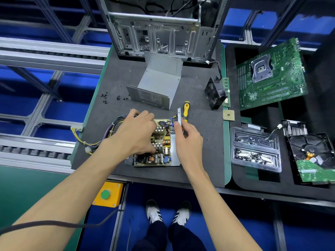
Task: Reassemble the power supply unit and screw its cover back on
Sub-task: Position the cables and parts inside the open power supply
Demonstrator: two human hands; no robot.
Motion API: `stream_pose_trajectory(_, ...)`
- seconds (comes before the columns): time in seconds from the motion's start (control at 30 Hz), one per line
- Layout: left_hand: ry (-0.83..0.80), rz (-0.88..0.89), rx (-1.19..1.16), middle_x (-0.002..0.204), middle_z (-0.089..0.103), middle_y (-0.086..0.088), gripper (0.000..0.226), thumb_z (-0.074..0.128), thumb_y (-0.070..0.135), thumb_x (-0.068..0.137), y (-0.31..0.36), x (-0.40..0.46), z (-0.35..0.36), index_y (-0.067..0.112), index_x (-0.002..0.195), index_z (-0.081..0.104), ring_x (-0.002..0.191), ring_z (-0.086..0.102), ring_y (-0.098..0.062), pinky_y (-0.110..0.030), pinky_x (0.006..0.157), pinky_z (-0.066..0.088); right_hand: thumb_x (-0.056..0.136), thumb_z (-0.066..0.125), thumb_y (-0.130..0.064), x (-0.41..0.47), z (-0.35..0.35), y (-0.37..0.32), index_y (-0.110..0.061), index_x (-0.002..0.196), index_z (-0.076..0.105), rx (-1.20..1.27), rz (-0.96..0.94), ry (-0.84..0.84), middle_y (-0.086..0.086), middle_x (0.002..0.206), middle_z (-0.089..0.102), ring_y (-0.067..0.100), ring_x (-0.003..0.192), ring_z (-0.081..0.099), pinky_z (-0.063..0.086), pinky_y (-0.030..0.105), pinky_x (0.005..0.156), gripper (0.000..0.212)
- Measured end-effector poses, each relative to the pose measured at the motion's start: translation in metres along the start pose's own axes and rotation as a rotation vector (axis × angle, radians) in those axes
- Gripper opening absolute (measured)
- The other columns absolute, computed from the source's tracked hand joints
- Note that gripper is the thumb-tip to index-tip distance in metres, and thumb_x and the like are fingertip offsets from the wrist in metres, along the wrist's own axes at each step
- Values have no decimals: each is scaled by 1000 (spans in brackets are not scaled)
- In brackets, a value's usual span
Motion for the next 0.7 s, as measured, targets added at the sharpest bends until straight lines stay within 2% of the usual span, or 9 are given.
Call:
stream_pose_trajectory(0.43,1,14,-4,113,53,4,73,69,67,69,1,0,0,18,124,66,115,46,-16,-40,108,31,105,54,-34,1,0,0,-24,115,75,8,-16,15,-8,98,64,-6,76,55,39,6,66,25)
stream_pose_trajectory(0.7,20,3,-8,114,54,4,72,67,69,71,1,-2,-1,18,121,66,116,47,-17,-39,109,29,105,54,-35,1,-1,1,-16,120,74,-11,-18,23,-8,97,60,-7,77,53,38,6,67,31)
Point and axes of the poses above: each hand's wrist, its own x-axis towards the middle knuckle, its own z-axis out of the palm, y = z × x, the point moved 10 cm from there along x, towards the middle knuckle
